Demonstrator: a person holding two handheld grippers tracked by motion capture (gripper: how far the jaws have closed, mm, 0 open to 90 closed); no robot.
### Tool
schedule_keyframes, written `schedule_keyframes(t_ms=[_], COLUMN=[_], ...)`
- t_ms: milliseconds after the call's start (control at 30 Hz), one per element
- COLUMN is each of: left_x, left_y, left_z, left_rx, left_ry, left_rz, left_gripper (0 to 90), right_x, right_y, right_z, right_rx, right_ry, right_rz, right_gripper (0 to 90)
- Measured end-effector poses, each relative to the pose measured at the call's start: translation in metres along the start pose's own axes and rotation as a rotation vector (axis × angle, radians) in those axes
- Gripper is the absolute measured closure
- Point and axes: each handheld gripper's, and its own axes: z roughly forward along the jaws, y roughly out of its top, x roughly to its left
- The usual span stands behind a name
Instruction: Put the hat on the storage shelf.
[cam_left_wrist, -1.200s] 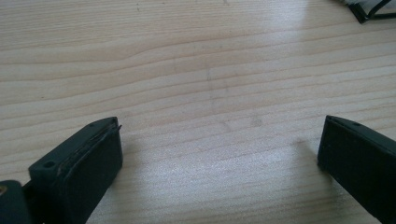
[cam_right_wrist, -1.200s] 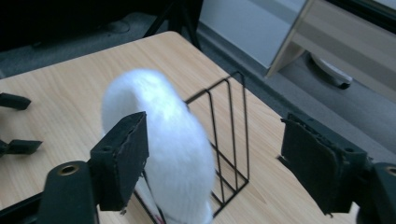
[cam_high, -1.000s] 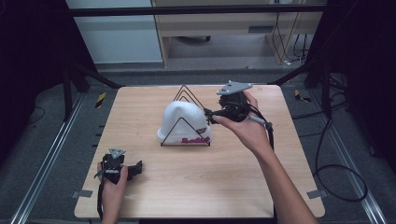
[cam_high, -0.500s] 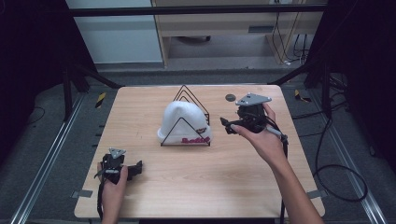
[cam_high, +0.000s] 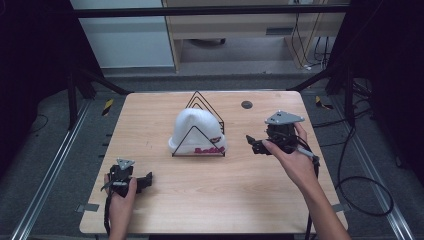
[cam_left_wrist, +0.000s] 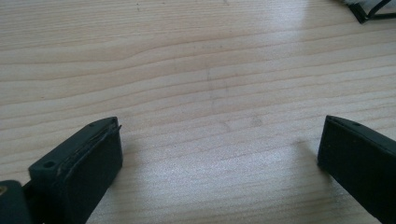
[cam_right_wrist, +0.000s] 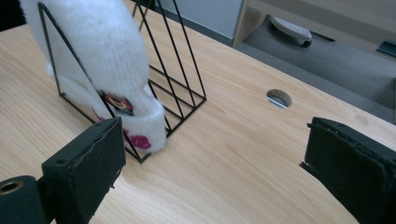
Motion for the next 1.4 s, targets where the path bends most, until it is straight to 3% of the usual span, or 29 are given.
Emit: schedule_keyframes(t_ms=[600,1267,1400], left_x=[0.0,0.0,0.0], left_y=[0.0,0.0,0.0], left_z=[0.0,0.0,0.0], left_rx=[0.0,0.001,0.003], left_ry=[0.001,0.001,0.001], left_rz=[0.001,0.001,0.003], left_gripper=[0.0,0.0,0.0], right_x=[-0.018,-0.029,-0.028], right_y=[-0.061,-0.121,-0.135], right_z=[-0.017,-0.011,-0.006], right_rx=[0.011,0.097,0.121], right_ry=[-0.054,-0.079,-0.073], right_rz=[0.043,0.088,0.117], right_gripper=[9.6,9.7,9.7])
